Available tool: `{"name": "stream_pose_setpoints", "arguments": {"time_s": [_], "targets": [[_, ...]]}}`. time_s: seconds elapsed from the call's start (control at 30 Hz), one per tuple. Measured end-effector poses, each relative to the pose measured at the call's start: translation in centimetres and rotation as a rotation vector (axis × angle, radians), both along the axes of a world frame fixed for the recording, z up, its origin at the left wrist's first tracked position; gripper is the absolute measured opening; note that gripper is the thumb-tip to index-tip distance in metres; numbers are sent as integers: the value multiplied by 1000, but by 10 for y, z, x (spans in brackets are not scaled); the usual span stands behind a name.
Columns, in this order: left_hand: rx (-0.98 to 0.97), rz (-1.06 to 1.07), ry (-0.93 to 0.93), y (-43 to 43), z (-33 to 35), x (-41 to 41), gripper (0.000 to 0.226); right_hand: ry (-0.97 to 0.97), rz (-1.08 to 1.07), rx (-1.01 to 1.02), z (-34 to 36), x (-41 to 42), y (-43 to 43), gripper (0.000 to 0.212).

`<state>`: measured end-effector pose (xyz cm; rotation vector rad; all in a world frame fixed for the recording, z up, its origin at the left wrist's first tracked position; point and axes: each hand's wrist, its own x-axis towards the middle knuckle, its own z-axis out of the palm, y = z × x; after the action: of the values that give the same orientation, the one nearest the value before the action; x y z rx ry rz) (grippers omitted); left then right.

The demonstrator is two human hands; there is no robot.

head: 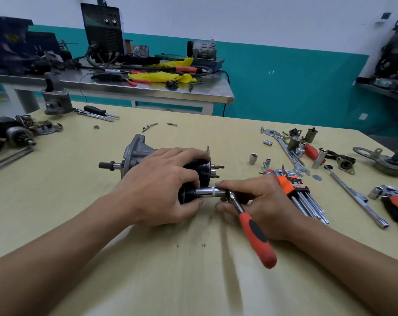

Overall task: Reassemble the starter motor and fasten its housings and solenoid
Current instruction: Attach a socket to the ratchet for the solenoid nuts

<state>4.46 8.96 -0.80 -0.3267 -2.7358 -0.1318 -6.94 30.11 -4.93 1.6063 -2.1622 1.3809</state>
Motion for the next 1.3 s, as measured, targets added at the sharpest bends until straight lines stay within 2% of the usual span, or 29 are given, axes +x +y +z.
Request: {"name": "stream_pose_setpoints", "arguments": {"time_s": [0.1, 0.2, 0.33, 0.5, 0.63, 0.83, 0.97, 1.23, 1.3], "targets": [[2, 9, -10, 1, 0, 0, 37, -112, 38, 35, 3, 3, 0, 42], [4, 13, -15, 1, 0, 1, 40, -158, 95, 127, 13, 6, 3, 23], [-1, 9, 4, 1, 0, 1, 35, -292, 39, 183, 21, 8, 1, 12], [19, -3, 7, 1, 0, 1, 36, -416, 34, 248, 23, 5, -3, 30], [22, -3, 5, 0, -1, 1, 35, -457, 79, 285, 26, 6, -1, 31], [58, -5, 0, -1, 0, 1, 26, -447, 34, 213, 20, 6, 2, 25], [91, -11, 4, -1, -1, 2, 21, -507, 5, 78, 13, 7, 1, 34], [72, -5, -3, -2, -2, 1, 39, -417, -23, -41, 16, 12, 0, 44], [73, 1, -3, -1, -1, -1, 42, -408, -33, -69, 16, 14, -3, 39]]}}
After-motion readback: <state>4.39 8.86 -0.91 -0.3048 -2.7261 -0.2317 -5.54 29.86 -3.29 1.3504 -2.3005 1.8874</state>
